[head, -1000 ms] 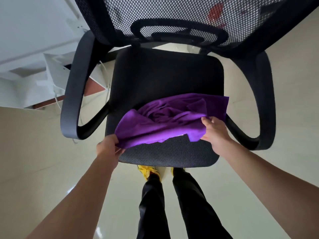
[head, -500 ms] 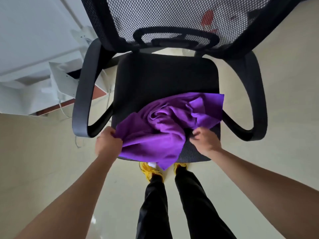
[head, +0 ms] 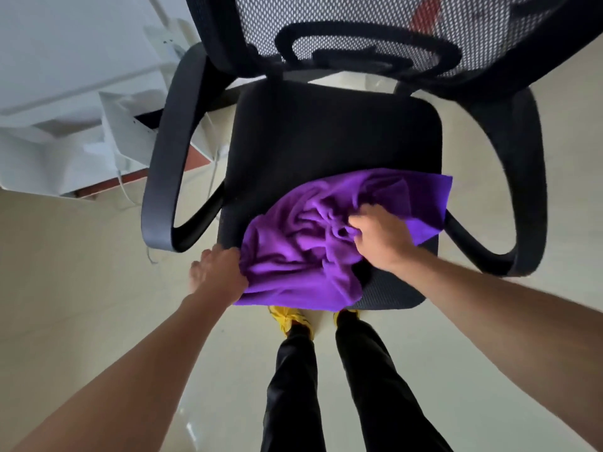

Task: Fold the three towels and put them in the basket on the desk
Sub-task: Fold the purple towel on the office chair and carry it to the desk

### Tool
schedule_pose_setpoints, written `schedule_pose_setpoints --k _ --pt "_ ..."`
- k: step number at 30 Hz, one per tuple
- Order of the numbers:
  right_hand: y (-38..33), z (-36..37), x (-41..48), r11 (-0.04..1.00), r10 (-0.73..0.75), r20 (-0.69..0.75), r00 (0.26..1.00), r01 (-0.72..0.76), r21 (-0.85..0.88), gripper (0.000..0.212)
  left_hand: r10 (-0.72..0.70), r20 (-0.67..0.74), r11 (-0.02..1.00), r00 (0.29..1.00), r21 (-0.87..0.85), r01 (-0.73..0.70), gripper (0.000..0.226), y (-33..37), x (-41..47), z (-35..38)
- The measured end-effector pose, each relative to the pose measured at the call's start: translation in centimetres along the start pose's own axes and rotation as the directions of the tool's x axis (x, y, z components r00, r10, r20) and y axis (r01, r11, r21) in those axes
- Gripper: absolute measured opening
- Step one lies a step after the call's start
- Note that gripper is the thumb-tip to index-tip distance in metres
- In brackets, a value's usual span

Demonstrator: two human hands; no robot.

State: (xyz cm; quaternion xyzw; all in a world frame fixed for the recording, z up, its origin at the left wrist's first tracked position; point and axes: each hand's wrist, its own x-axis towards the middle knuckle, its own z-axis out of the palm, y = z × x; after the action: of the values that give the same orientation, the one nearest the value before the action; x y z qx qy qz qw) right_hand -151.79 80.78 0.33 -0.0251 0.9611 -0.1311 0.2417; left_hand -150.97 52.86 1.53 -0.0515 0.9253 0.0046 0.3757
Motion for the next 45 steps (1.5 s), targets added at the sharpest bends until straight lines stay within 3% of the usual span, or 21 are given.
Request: schedule_pose_setpoints --k 4,6,9,12,14,16,18,19,20,22,24,26,28,30,32,34,36,38,40,45 --pt "3.8 1.5 -6.1 0.984 0.126 0.161 0.979 -0.144 0.106 0.016 0.124 -0.243 0.987 0.962 -0.074 -0.146 0.04 3.9 1.7 -1.4" --pt "5.0 1.8 -7.3 0.903 0.299 0.073 0.951 -0.307 0.3 0.017 0.167 -0.295 0.953 0.941 -0.195 -0.23 0.04 7.0 3.5 -2.5" --pt "5.6 1.4 -6.1 0.626 0.657 -0.025 0.754 -0.526 0.576 0.012 0.202 -0.226 0.898 0.953 -0.346 -0.272 0.043 11.6 6.3 -3.6" --pt "5.5 1.7 -2.4 0.231 0.75 0.26 0.608 -0.609 0.759 0.062 0.167 -0.042 0.907 0.985 -0.385 -0.171 0.046 14.5 8.8 -3.1" --pt "5.8 2.4 -0.3 0.109 0.737 0.354 0.576 -0.619 0.778 0.075 0.146 0.028 0.914 0.989 -0.387 -0.124 0.034 15.4 9.3 -2.4" --pt "6.7 3.0 1.1 0.183 0.729 0.299 0.616 -0.596 0.782 0.048 0.044 -0.065 0.854 0.997 -0.515 -0.071 0.022 15.0 8.8 -2.6" --pt "7.0 2.0 2.2 0.286 0.718 0.187 0.671 -0.529 0.799 0.018 -0.183 -0.168 0.746 0.969 -0.665 0.026 0.018 13.3 7.7 -3.5" --pt "6.8 1.2 2.5 0.324 0.699 0.125 0.704 -0.469 0.822 0.008 -0.282 -0.182 0.712 0.942 -0.697 0.079 0.017 11.8 7.1 -3.7" --pt "6.6 0.2 3.0 0.353 0.674 0.073 0.735 -0.407 0.843 0.011 -0.338 -0.174 0.716 0.925 -0.685 0.133 0.015 10.2 6.7 -3.8" --pt "6.4 -1.4 4.0 0.381 0.639 -0.013 0.769 -0.303 0.874 0.027 -0.292 -0.084 0.839 0.953 -0.501 0.213 0.018 7.3 6.1 -3.2" --pt "6.5 -2.7 4.9 0.33 0.684 -0.016 0.729 -0.29 0.898 0.029 -0.202 0.093 0.945 0.975 -0.243 0.219 0.039 5.8 5.7 -2.4" --pt "6.5 -3.0 5.3 0.296 0.734 0.051 0.678 -0.387 0.873 0.027 -0.142 0.091 0.942 0.986 -0.295 0.162 0.051 6.0 6.3 -2.5" --pt "5.8 -2.8 5.2 0.196 0.734 0.186 0.653 -0.467 0.862 0.051 -0.156 -0.061 0.85 0.986 -0.516 0.103 0.049 7.4 7.7 -3.6" --pt "4.2 -2.2 4.7 0.062 0.681 0.371 0.632 -0.554 0.83 0.078 -0.29 -0.14 0.693 0.947 -0.713 0.107 0.053 9.1 9.6 -4.7" --pt "2.2 -2.0 3.9 -0.075 0.561 0.58 0.591 -0.661 0.747 0.07 -0.396 -0.107 0.563 0.912 -0.813 0.149 0.06 10.1 11.5 -5.2" --pt "1.1 -0.8 3.8 -0.2 0.398 0.751 0.527 -0.749 0.632 0.051 -0.391 -0.06 0.531 0.918 -0.83 0.172 0.058 10.2 12.5 -4.8" --pt "0.4 0.0 4.0 -0.252 0.327 0.78 0.533 -0.747 0.615 0.04 -0.342 -0.046 0.505 0.938 -0.852 0.142 0.043 9.5 12.7 -4.4" --pt "0.8 0.0 5.1 -0.255 0.44 0.69 0.575 -0.656 0.71 0.026 -0.305 -0.058 0.544 0.951 -0.83 0.123 0.027 8.4 12.0 -3.8" --pt "2.4 -1.1 6.5 -0.207 0.597 0.544 0.589 -0.542 0.814 0.013 -0.284 -0.048 0.622 0.958 -0.769 0.146 0.029 6.9 11.2 -2.9" --pt "8.8 -6.2 9.8 -0.061 0.802 0.232 0.55 -0.311 0.948 0.015 -0.271 0.06 0.651 0.961 -0.724 0.229 0.031 5.7 10.6 -2.7"
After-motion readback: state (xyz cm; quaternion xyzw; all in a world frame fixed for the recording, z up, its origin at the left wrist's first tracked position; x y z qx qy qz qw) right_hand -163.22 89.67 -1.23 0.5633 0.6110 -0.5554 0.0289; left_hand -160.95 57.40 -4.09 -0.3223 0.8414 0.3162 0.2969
